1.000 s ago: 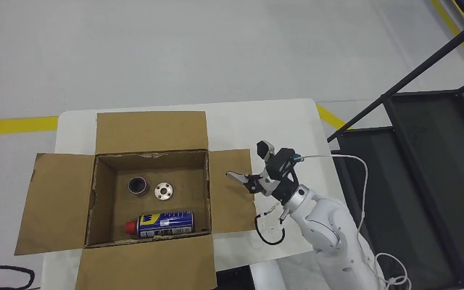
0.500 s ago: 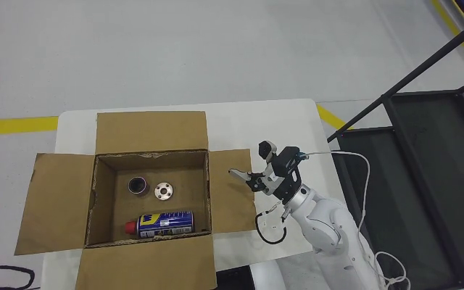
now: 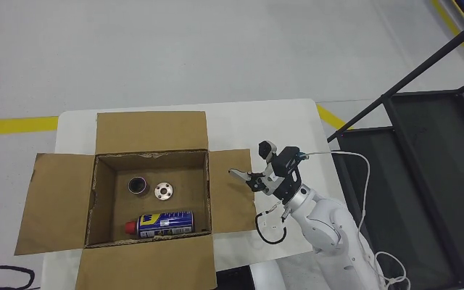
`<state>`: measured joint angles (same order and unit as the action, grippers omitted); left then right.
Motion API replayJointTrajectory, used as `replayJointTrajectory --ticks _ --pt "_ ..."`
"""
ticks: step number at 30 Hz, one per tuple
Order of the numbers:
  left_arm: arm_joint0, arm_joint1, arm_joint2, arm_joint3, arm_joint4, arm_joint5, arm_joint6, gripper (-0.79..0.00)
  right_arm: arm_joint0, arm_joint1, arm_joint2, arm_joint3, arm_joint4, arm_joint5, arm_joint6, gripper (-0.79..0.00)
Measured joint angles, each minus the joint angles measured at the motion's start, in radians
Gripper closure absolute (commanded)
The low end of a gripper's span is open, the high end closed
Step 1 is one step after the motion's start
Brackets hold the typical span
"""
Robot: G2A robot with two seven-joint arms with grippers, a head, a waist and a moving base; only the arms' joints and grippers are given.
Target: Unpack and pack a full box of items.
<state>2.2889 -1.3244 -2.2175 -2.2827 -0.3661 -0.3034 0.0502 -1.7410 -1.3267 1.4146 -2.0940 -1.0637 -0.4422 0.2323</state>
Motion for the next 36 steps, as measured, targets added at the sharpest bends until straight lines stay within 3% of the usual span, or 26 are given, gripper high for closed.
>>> replayJointTrajectory --ticks 23,30,36 --pt "0.000 0.000 0.000 0.000 0.000 0.000 0.000 -0.785 -0.004 -0.001 -0.002 0.008 0.012 0.005 -0.003 -0.785" --pt "0.000 0.000 0.000 0.000 0.000 0.000 0.000 -0.785 -0.016 0.006 0.035 0.053 0.288 -0.019 0.057 -0.785" --pt "0.000 0.000 0.000 0.000 0.000 0.000 0.000 -0.785 -0.023 0.020 0.100 0.081 0.498 0.015 0.191 -0.785"
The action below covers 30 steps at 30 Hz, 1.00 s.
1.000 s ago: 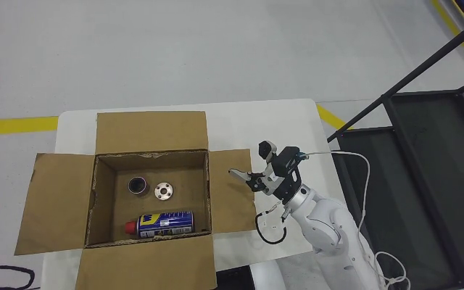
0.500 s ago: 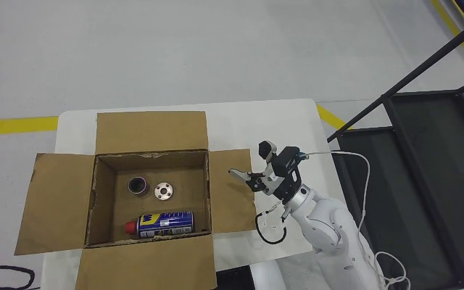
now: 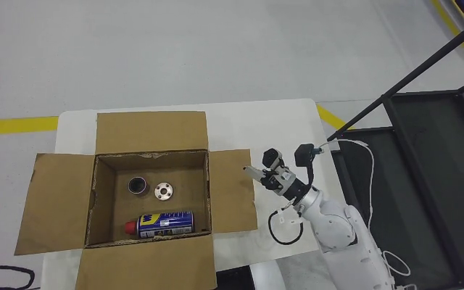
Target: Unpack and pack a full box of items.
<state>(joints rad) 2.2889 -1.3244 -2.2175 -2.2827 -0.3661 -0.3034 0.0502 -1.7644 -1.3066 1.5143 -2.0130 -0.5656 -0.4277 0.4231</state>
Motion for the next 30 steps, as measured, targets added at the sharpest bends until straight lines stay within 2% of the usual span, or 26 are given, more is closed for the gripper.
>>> replayJointTrajectory --ticks 10,11,12,14,19,23,30 --pt "0.000 0.000 0.000 0.000 0.000 0.000 0.000 -0.785 -0.006 0.013 -0.010 0.074 0.289 0.056 0.201 -0.785" --pt "0.000 0.000 0.000 0.000 0.000 0.000 0.000 -0.785 -0.006 0.014 -0.014 0.077 0.319 0.058 0.218 -0.742" --pt "0.000 0.000 0.000 0.000 0.000 0.000 0.000 -0.785 -0.006 0.015 -0.017 0.078 0.350 0.058 0.232 -0.650" --pt "0.000 0.000 0.000 0.000 0.000 0.000 0.000 -0.785 -0.006 0.017 -0.026 0.078 0.424 0.057 0.263 -0.536" --pt "0.000 0.000 0.000 0.000 0.000 0.000 0.000 -0.785 -0.003 0.024 -0.061 0.067 0.529 0.056 0.341 -0.471" --pt "0.000 0.000 0.000 0.000 0.000 0.000 0.000 -0.785 0.000 0.028 -0.073 0.057 0.557 0.056 0.356 -0.391" --pt "0.000 0.000 0.000 0.000 0.000 0.000 0.000 -0.785 0.000 0.037 -0.071 0.011 0.605 0.051 0.371 -0.369"
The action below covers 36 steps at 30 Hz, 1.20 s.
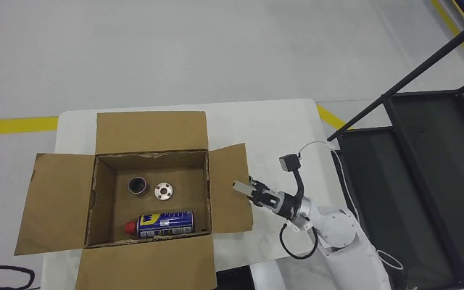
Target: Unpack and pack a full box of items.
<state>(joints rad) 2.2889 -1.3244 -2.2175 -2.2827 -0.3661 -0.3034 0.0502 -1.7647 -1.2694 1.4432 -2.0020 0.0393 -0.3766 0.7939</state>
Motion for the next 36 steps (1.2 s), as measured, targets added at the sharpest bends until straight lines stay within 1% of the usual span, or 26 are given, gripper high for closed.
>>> replayJointTrajectory --ticks 4,8,15,22,26,30,36 --pt "0.000 0.000 0.000 0.000 0.000 0.000 0.000 -0.785 0.005 0.006 -0.006 -0.050 0.026 0.013 0.018 -0.372" --pt "0.000 0.000 0.000 0.000 0.000 0.000 0.000 -0.785 0.019 0.009 -0.024 -0.086 0.010 0.029 0.018 -0.376" --pt "0.000 0.000 0.000 0.000 0.000 0.000 0.000 -0.785 0.060 0.010 -0.106 -0.113 -0.016 0.054 -0.006 -0.345" --pt "0.000 0.000 0.000 0.000 0.000 0.000 0.000 -0.785 0.126 0.003 -0.212 -0.086 -0.050 0.083 -0.069 -0.262" --pt "0.000 0.000 0.000 0.000 0.000 0.000 0.000 -0.785 0.159 0.000 -0.259 -0.057 -0.091 0.095 -0.099 -0.237" --pt "0.000 0.000 0.000 0.000 0.000 0.000 0.000 -0.785 0.180 -0.002 -0.298 -0.031 -0.138 0.102 -0.134 -0.215" --pt "0.000 0.000 0.000 0.000 0.000 0.000 0.000 -0.785 0.197 -0.003 -0.349 0.000 -0.217 0.116 -0.168 -0.148"
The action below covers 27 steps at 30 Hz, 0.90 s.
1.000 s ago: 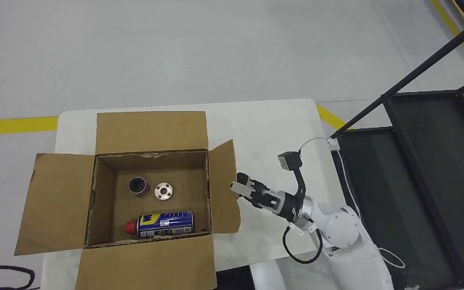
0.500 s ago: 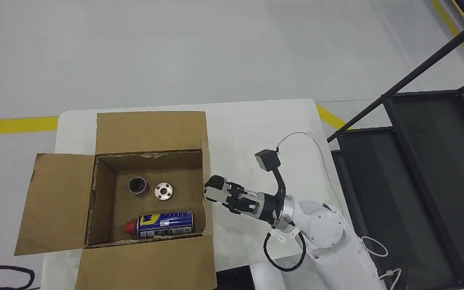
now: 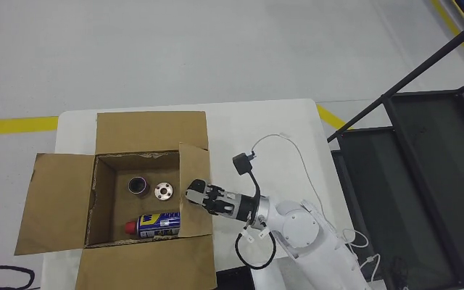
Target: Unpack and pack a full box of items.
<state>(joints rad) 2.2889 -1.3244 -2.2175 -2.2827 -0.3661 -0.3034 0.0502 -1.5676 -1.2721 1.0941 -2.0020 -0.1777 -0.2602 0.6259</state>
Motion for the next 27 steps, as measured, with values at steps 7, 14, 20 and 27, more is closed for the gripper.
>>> replayJointTrajectory --ticks 7,14,20,27 --pt "0.000 0.000 0.000 0.000 0.000 0.000 0.000 -0.785 0.018 -0.001 -0.051 0.052 -0.082 0.019 -0.034 -0.089" --pt "0.000 0.000 0.000 0.000 0.000 0.000 0.000 -0.785 0.039 -0.001 -0.078 0.108 -0.143 0.043 -0.063 -0.062" --pt "0.000 0.000 0.000 0.000 0.000 0.000 0.000 -0.785 0.048 0.000 -0.097 0.125 -0.171 0.052 -0.082 -0.071" --pt "0.000 0.000 0.000 0.000 0.000 0.000 0.000 -0.785 0.056 0.003 -0.096 0.117 -0.174 0.058 -0.092 -0.065"
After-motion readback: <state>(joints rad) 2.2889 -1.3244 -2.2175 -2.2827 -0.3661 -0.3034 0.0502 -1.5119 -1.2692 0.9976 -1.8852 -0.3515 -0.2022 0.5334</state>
